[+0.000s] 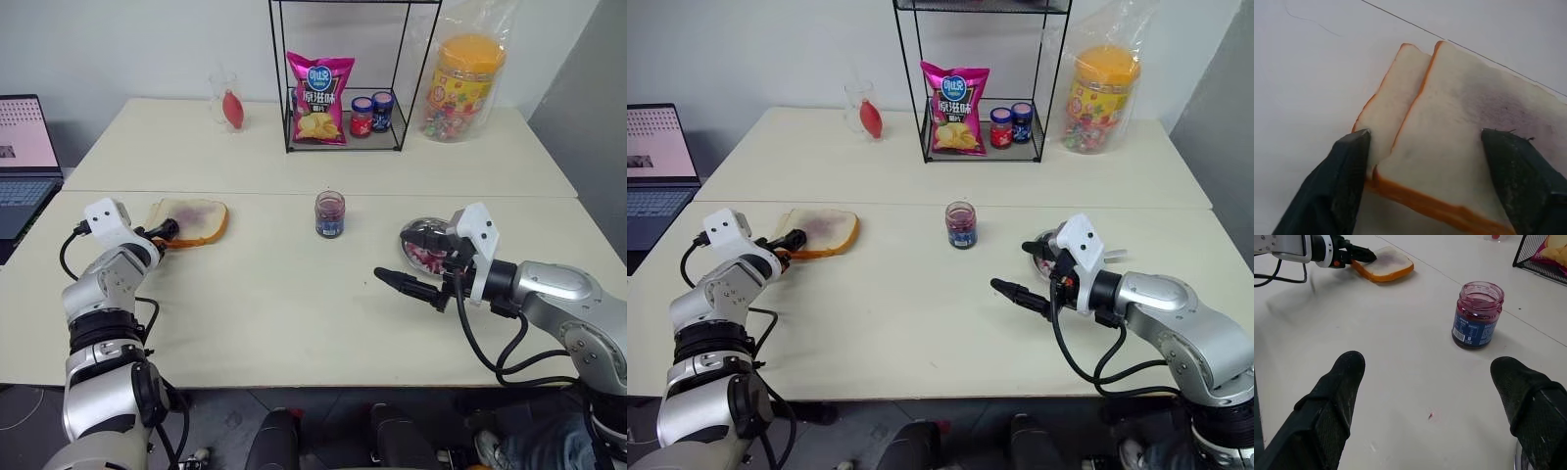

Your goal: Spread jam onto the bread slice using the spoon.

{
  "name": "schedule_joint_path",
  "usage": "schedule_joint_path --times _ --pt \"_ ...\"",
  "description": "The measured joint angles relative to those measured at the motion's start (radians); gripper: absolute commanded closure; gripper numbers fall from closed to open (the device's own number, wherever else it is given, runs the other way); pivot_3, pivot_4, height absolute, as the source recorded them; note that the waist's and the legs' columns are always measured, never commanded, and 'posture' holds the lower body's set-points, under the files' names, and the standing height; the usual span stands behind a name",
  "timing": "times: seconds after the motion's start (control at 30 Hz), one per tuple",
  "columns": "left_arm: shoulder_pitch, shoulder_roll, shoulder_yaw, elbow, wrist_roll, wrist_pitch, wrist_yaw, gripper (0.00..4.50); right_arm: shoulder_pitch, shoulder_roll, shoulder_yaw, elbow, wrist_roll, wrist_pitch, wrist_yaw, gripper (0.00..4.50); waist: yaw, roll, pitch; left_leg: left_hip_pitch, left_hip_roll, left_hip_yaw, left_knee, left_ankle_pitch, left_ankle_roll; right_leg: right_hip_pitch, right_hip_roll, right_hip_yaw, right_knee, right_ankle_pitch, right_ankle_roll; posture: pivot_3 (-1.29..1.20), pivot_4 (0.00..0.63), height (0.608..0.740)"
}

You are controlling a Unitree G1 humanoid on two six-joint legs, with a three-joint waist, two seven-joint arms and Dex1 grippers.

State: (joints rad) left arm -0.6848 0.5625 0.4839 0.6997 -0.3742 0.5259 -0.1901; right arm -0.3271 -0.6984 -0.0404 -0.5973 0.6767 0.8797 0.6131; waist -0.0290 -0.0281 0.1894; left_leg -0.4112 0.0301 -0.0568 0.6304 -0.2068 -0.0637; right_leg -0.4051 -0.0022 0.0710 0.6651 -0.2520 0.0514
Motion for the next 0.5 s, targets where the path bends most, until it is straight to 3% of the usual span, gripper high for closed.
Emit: schedule_joint_path --times 0.5 --pt "0.016 0.003 -0.03 -0.029 0.021 -0.006 -0.02 4.21 -0.01 0.0 -0.016 -0.003 0.031 0.026 -0.008 0.0 -0.003 0.0 0.0 0.0 0.0 0.0 0.0 0.0 0.0 0.0 0.0 0.0 0.0 0.0 0.0 0.0 0.15 0.74"
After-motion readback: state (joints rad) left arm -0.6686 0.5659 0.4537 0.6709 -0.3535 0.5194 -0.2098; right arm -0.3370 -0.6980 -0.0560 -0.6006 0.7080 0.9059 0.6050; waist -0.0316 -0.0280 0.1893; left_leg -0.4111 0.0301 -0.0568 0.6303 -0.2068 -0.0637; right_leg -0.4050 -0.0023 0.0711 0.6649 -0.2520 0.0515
